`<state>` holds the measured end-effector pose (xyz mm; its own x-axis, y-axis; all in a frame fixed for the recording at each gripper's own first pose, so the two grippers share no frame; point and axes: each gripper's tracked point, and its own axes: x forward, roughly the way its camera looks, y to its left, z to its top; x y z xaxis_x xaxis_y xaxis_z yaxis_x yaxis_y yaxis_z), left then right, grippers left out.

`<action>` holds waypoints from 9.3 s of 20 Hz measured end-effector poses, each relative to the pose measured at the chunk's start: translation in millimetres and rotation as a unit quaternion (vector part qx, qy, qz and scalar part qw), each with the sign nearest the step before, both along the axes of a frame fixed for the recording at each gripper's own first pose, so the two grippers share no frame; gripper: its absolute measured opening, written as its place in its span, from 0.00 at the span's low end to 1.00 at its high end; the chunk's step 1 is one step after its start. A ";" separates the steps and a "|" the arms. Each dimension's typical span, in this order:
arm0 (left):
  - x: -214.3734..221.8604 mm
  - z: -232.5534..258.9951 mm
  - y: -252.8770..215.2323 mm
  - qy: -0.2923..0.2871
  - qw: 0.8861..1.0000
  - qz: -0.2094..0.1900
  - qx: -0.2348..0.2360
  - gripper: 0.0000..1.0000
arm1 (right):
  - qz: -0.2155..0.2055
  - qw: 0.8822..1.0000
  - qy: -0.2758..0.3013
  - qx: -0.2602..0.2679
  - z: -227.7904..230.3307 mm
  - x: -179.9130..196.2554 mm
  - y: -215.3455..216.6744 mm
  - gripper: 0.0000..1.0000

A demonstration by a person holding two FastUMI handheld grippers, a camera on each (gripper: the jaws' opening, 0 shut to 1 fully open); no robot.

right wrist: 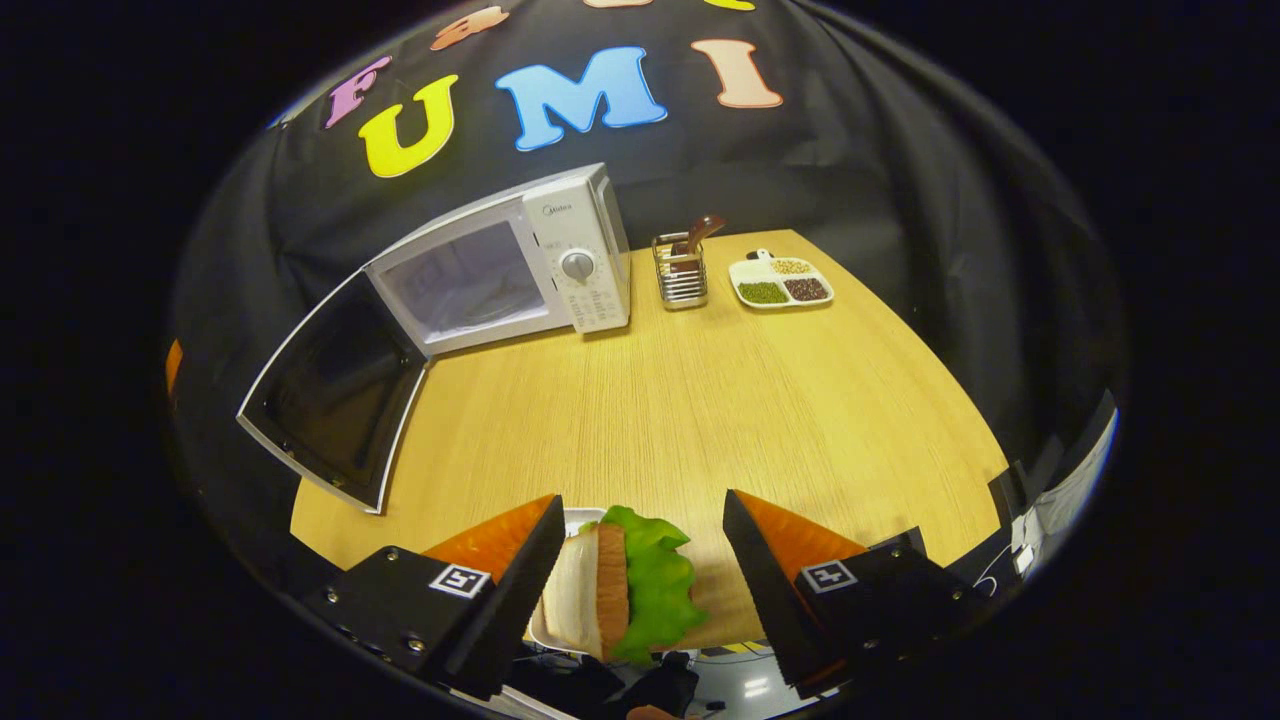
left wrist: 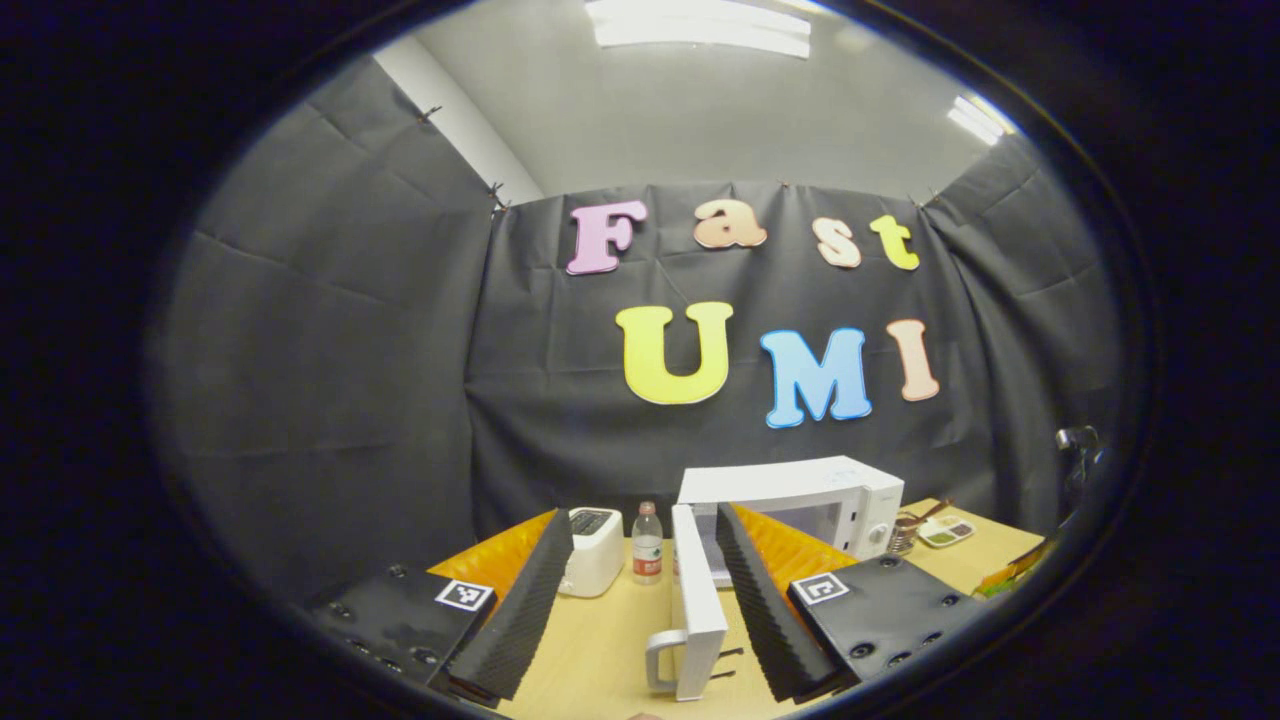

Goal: Open the microwave oven with the left hand, put the food in, and close the microwave oven.

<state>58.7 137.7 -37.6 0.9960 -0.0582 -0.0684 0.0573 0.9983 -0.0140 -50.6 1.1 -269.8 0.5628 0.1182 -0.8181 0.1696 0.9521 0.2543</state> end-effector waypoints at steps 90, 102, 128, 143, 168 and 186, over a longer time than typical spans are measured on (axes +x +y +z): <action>69.3 -119.8 144.4 0.091 0.991 0.091 0.047 0.94 | -0.084 0.967 -0.239 -0.025 -21.7 379.0 165.3 0.90; 67.1 -144.5 110.4 0.086 0.993 0.073 0.023 0.93 | -0.012 0.924 -0.367 -0.101 133.8 263.6 133.6 0.99; 41.2 -219.8 -20.9 0.181 0.982 0.043 0.032 0.07 | -0.049 0.899 -0.408 -0.154 205.3 122.1 -51.7 0.99; 88.7 -200.2 -164.3 0.172 0.981 -0.088 0.031 0.07 | -0.075 0.905 -0.389 -0.153 195.4 92.9 -91.6 0.99; 256.7 -236.9 -299.7 0.164 0.962 -0.220 0.000 0.11 | -0.167 0.903 -0.319 -0.232 175.7 88.6 -103.5 0.99; 230.5 -164.3 -294.5 0.130 0.969 -0.205 -0.043 0.07 | -0.090 0.910 -0.357 -0.190 193.0 89.1 -60.3 0.99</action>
<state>289.2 -156.8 -201.9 0.8378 -0.4620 -0.2911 0.4325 0.8868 -0.1629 38.5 -59.2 -76.8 0.9492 -0.2430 -0.1998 0.2518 0.9676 0.0196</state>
